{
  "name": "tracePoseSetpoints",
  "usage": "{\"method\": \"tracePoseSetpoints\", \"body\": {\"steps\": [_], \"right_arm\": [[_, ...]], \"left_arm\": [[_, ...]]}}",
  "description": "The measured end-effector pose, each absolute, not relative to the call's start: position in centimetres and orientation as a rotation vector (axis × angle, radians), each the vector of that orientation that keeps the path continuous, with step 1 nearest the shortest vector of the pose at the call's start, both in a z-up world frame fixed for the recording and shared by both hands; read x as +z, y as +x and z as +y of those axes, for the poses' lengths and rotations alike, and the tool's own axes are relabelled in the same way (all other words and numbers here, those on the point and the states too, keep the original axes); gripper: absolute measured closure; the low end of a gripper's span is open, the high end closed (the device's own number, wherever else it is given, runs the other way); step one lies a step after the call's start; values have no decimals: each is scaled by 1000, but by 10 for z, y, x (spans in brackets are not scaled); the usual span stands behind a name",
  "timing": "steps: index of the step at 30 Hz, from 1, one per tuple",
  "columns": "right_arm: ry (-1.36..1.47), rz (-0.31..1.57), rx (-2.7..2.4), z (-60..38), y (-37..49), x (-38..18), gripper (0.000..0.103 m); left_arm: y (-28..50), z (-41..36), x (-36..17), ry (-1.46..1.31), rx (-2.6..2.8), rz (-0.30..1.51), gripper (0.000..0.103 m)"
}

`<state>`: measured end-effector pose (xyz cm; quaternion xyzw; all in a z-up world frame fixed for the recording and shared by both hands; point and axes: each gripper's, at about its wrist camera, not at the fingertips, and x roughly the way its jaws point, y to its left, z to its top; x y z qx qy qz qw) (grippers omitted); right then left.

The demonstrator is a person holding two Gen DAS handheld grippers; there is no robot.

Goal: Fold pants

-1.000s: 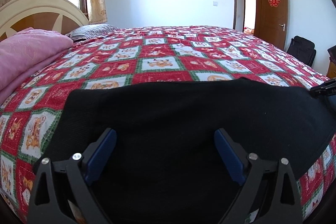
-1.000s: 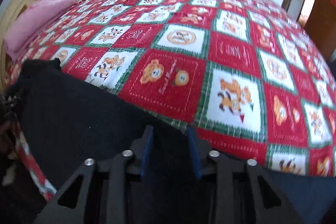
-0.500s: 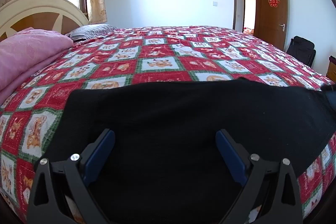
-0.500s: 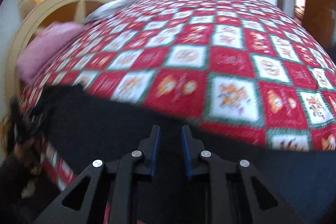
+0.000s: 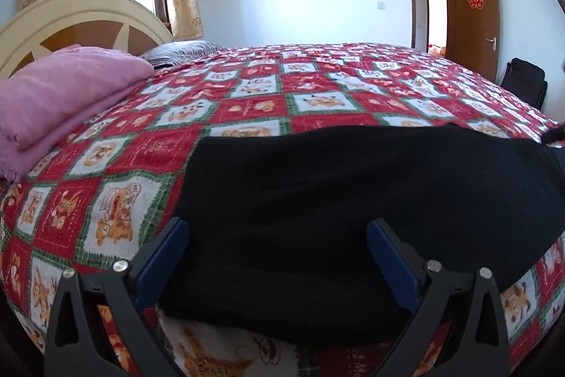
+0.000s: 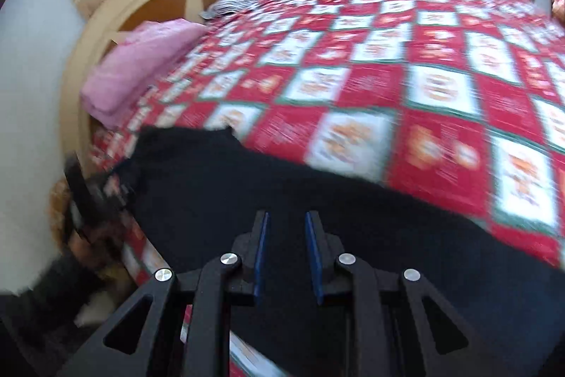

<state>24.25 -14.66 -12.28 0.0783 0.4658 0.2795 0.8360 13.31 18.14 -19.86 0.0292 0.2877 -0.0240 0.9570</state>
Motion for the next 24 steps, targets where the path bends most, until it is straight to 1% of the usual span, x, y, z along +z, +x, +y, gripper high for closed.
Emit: {"method": "tracePoseSetpoints", "body": {"steps": [9, 12, 18, 19, 20, 21, 24], "right_arm": [[353, 1120, 686, -57, 330, -162, 80], [373, 1162, 681, -48, 344, -173, 80], [522, 1193, 759, -47, 352, -181, 80], [516, 1193, 749, -47, 352, -181, 83], [496, 1196, 736, -45, 352, -182, 93], [481, 1197, 731, -43, 352, -182, 97], [442, 1183, 685, -41, 355, -183, 98]], "left_arm": [[131, 186, -202, 30, -61, 549, 0], [130, 187, -203, 27, -63, 541, 0], [128, 187, -204, 23, -62, 524, 0], [128, 187, -205, 23, -62, 523, 0], [128, 187, -205, 23, -62, 522, 0], [128, 187, -205, 23, -61, 521, 0], [128, 187, -205, 27, -57, 524, 0]]}}
